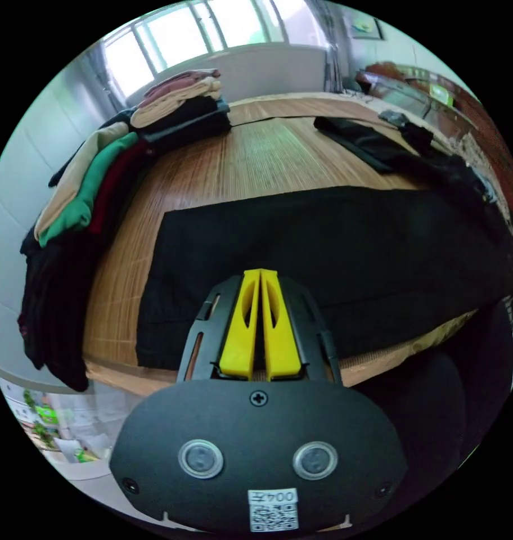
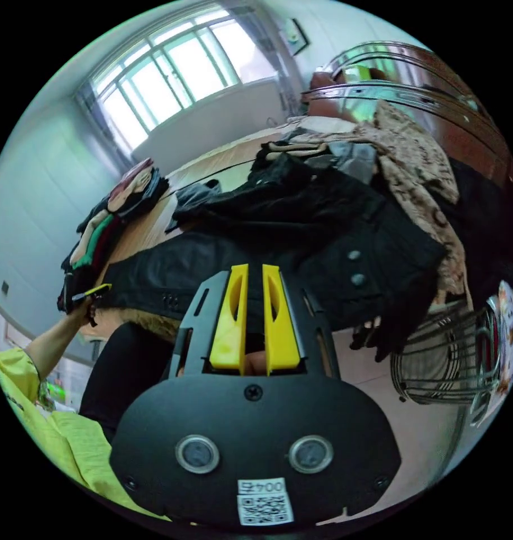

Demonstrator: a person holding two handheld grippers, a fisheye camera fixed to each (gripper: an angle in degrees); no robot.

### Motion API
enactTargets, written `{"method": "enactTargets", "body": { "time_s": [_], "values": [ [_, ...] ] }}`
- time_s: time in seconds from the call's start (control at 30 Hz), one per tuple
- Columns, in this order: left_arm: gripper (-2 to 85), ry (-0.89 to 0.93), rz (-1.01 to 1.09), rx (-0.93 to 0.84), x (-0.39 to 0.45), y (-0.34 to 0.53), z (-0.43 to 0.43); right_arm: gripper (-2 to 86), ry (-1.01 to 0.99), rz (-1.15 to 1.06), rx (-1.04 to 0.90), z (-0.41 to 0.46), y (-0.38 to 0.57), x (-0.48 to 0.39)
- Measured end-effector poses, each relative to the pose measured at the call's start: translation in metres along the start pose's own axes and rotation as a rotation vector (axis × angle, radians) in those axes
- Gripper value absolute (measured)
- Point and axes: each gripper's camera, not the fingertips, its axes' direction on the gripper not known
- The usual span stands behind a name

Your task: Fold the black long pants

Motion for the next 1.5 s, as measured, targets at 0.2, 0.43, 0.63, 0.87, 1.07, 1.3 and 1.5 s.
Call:
{"method": "enactTargets", "body": {
  "time_s": [0.2,0.43,0.63,0.87,1.07,1.3,1.5],
  "values": [
    [0.2,-0.040,0.053,0.002,-0.008,0.023,0.025,-0.2,0.110,-0.081,-0.237,0.071,-0.070,-0.076],
    [0.2,-0.021,-0.108,-0.066,-0.051,0.036,0.045,-0.8,0.210,-0.206,-0.319,0.096,-0.107,-0.124],
    [0.4,-0.052,0.189,-0.032,0.050,0.042,0.035,-0.7,0.144,-0.193,-0.326,0.085,-0.140,-0.133],
    [0.2,-0.255,0.342,-0.044,0.110,0.077,0.076,-0.3,0.125,-0.261,-0.329,0.073,-0.175,-0.160],
    [0.4,-0.068,0.185,-0.107,0.062,0.068,0.067,-0.2,0.219,-0.396,-0.312,0.067,-0.195,-0.204],
    [0.8,0.354,-0.307,0.399,0.062,0.122,-0.042,1.1,0.327,-0.518,-0.298,0.058,-0.217,-0.254],
    [0.4,0.329,-0.397,0.513,0.074,0.168,-0.038,9.6,0.274,-0.745,-0.232,0.026,-0.297,-0.343]
  ]
}}
